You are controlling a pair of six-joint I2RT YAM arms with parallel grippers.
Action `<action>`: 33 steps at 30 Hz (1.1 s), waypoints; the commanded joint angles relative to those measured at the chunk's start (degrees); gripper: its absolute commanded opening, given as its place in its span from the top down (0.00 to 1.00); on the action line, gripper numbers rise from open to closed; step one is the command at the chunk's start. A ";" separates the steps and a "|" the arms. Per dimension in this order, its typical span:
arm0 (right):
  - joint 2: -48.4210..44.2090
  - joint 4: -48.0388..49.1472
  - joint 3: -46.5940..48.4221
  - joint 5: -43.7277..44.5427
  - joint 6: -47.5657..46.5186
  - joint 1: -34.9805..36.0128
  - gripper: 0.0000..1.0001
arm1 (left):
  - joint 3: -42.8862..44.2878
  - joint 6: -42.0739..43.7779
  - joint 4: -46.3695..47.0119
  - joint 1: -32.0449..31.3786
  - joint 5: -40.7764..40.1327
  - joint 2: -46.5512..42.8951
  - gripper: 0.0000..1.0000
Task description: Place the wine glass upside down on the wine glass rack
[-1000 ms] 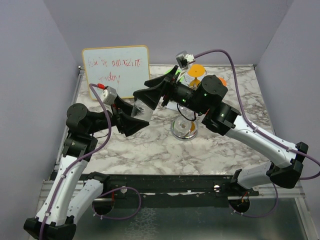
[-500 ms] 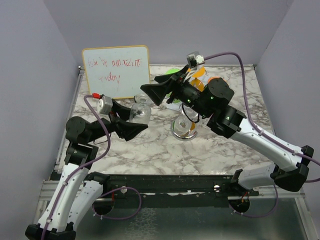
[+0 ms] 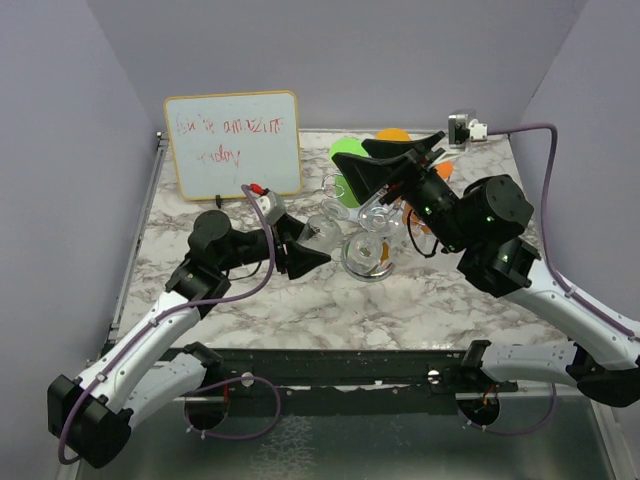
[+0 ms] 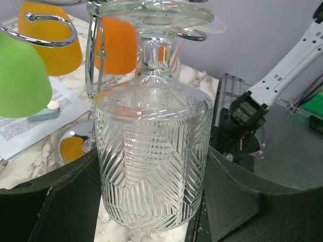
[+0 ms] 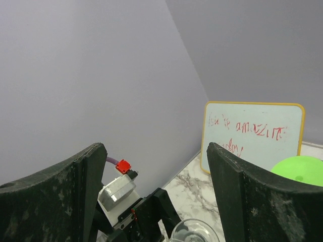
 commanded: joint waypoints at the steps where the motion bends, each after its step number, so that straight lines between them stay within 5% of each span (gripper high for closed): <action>1: -2.98 0.84 -2.43 2.73 -1.48 0.05 0.16 | 2.09 5.84 4.90 -3.27 -11.45 1.06 1.00; 15: -7.85 -1.04 -4.14 3.60 -1.62 0.07 0.18 | -5.97 5.49 26.64 -11.23 -26.61 5.68 1.00; 33: -6.05 0.46 -4.82 2.37 -0.36 0.08 0.20 | -2.90 8.38 34.15 -11.44 -28.27 15.77 1.00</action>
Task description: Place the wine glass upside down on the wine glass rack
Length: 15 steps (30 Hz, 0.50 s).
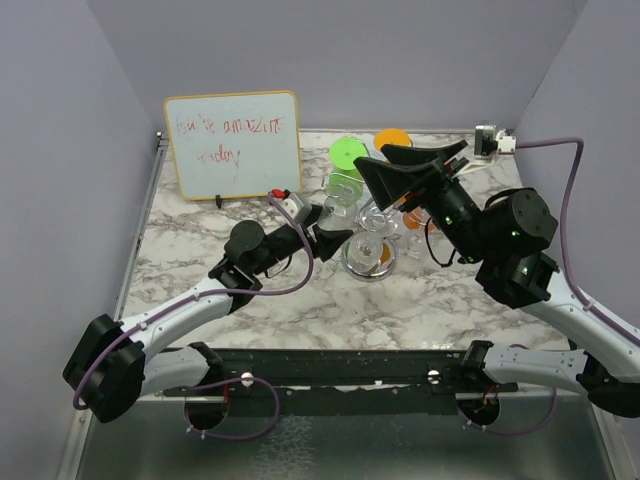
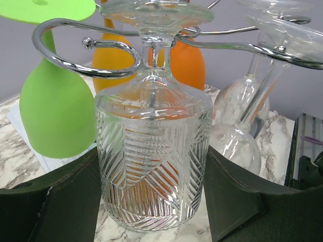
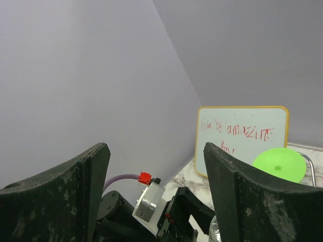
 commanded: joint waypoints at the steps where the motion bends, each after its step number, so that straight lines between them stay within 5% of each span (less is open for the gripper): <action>1: 0.67 0.90 -0.75 0.15 0.40 0.05 0.20 | 4.12 1.38 6.01 -0.33 -1.99 2.39 1.00; 15: 1.26 1.90 -1.50 -0.29 0.82 0.03 0.22 | 4.92 -1.21 8.73 -0.38 -12.07 4.09 1.00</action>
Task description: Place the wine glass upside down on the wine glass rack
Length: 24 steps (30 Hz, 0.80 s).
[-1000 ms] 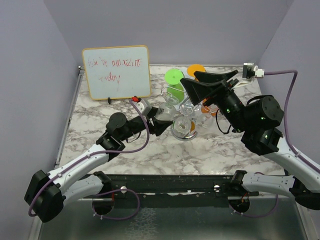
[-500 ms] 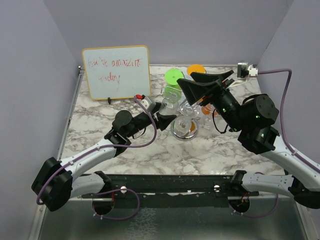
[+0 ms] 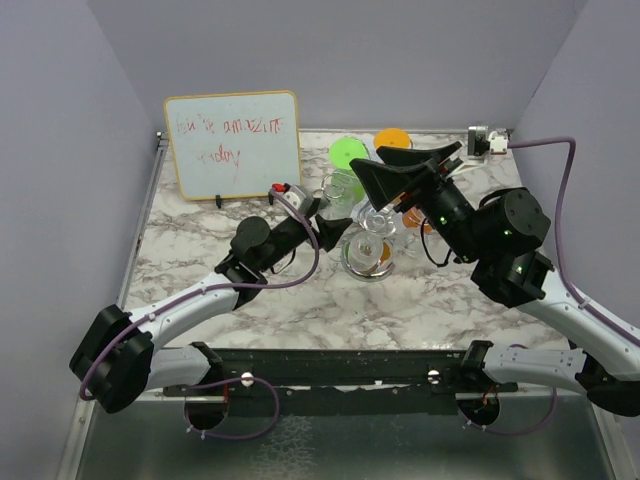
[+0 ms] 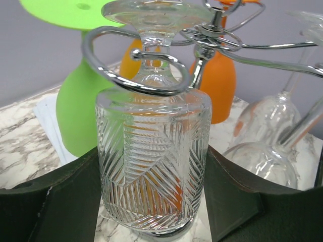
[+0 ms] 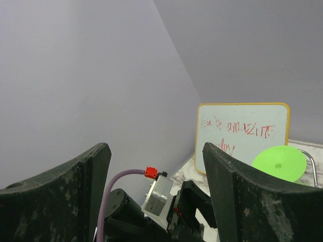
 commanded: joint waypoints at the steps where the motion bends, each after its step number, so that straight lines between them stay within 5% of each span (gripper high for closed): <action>1: 0.41 1.68 -0.96 -0.25 0.42 0.05 0.22 | 2.48 -1.24 7.22 0.01 -6.75 -0.57 1.00; 24: 0.40 2.51 -2.02 0.79 0.07 0.07 0.22 | -8.43 0.36 16.21 -0.03 -11.69 -7.36 1.00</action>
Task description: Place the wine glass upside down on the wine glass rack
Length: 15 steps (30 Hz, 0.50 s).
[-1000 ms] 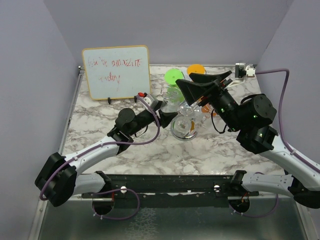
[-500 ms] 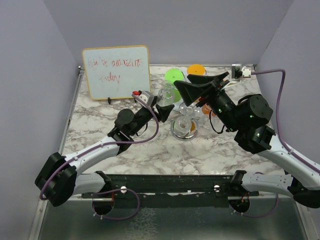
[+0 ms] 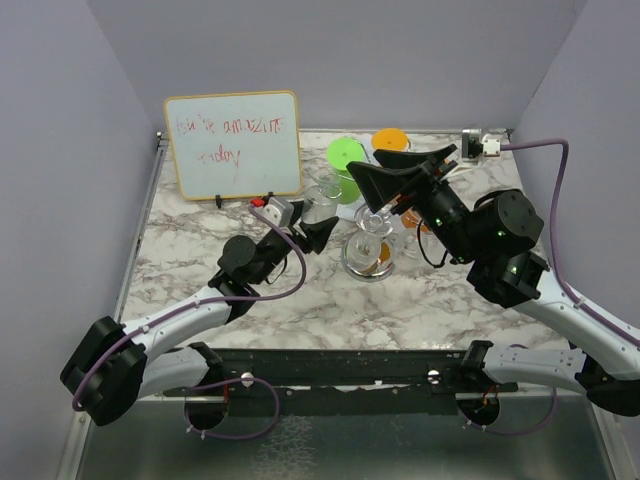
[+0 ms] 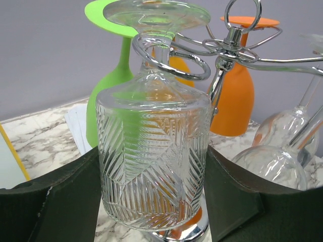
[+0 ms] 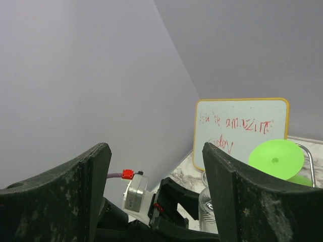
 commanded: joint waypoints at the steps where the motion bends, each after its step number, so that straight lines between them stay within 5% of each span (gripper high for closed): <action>1: 0.18 1.53 -0.44 0.77 0.05 0.05 0.22 | -1.62 1.18 7.09 0.02 -1.90 -3.62 1.00; 15: 0.37 1.70 -0.46 1.03 0.05 0.02 0.22 | -4.06 5.41 8.57 0.04 10.73 -4.16 1.00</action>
